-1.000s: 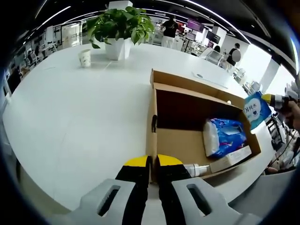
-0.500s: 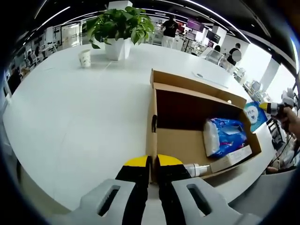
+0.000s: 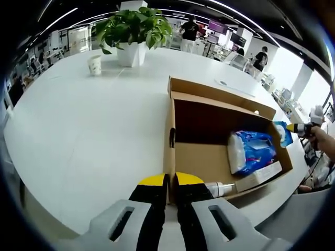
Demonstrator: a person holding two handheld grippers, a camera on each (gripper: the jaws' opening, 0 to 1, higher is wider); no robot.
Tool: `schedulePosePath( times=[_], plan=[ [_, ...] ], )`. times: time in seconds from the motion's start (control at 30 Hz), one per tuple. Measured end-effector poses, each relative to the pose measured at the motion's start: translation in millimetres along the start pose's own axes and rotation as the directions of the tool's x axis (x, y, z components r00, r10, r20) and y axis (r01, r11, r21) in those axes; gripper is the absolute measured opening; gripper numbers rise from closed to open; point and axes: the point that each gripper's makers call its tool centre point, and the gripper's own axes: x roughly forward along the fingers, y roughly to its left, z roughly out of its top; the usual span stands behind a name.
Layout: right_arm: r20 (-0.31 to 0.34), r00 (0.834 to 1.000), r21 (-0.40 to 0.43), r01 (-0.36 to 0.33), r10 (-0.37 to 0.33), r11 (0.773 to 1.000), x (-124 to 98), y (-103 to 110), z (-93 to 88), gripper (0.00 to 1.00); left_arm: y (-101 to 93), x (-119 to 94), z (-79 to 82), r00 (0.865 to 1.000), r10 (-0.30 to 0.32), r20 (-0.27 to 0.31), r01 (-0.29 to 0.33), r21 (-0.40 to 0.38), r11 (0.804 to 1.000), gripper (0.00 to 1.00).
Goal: Operate the shoe box by opening the lid, removing the specified soft item, and placing it in the target area until the item is outside and the box remains undamaged.
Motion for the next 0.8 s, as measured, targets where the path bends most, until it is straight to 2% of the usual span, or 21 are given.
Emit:
schedulePosePath(
  times=[0.27, 0.6, 0.8],
  plan=[
    [-0.036, 0.999, -0.021, 0.032, -0.032, 0.999, 9.1, -13.6, -14.3, 0.00, -0.2, 0.0, -0.2, 1.000, 0.001, -0.003, -0.001, 0.003, 1.000, 0.03],
    [-0.061, 0.997, -0.029, 0.055, -0.056, 0.998, 16.9, -22.0, -20.5, 0.00, 0.0, 0.1, -0.5, 1.000, 0.003, -0.004, -0.003, 0.008, 1.000, 0.03],
    [-0.072, 0.996, -0.050, 0.048, -0.052, 0.998, 18.4, -20.8, -17.2, 0.00, -0.3, 0.0, -0.6, 1.000, 0.005, -0.004, -0.005, 0.010, 1.000, 0.03]
  ],
)
